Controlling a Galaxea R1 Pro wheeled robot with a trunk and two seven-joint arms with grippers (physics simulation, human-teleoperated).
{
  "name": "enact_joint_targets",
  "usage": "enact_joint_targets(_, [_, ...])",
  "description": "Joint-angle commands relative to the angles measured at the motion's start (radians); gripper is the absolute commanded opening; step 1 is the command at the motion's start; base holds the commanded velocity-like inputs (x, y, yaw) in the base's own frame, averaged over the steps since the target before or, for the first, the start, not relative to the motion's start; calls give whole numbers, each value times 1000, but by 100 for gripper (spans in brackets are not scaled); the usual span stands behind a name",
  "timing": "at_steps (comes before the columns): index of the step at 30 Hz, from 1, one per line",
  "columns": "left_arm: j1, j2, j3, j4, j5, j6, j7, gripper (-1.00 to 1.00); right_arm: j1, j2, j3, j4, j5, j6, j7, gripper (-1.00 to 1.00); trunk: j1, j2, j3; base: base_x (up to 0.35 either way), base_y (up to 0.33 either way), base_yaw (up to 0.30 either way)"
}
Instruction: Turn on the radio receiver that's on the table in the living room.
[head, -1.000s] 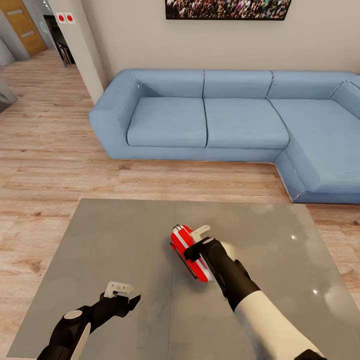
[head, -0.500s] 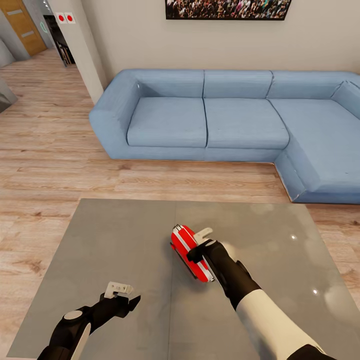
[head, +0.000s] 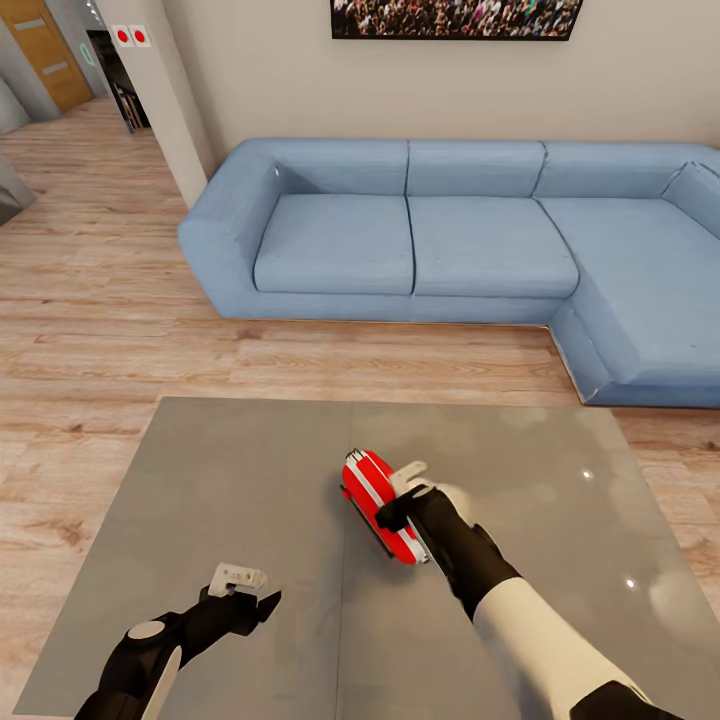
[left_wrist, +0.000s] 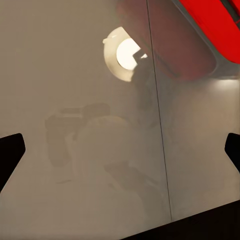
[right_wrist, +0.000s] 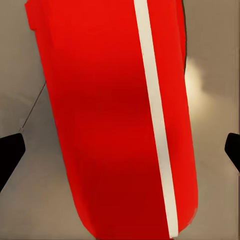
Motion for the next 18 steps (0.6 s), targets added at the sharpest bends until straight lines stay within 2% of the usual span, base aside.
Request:
enact_joint_targets(1, [0, 0, 0, 0, 0, 0, 0, 100, -8, -1, 0, 13, -1, -5, 0, 100, 0, 0, 0, 0, 0, 0])
enact_joint_targets(4, [0, 0, 0, 0, 0, 0, 0, 100, -27, -2, -3, 52, -1, -20, 0, 100, 0, 0, 0, 0, 0, 0])
enact_joint_targets(18, [0, 1, 0, 0, 0, 0, 0, 100, -38, -3, -5, 79, -1, -29, 0, 100, 0, 0, 0, 0, 0, 0])
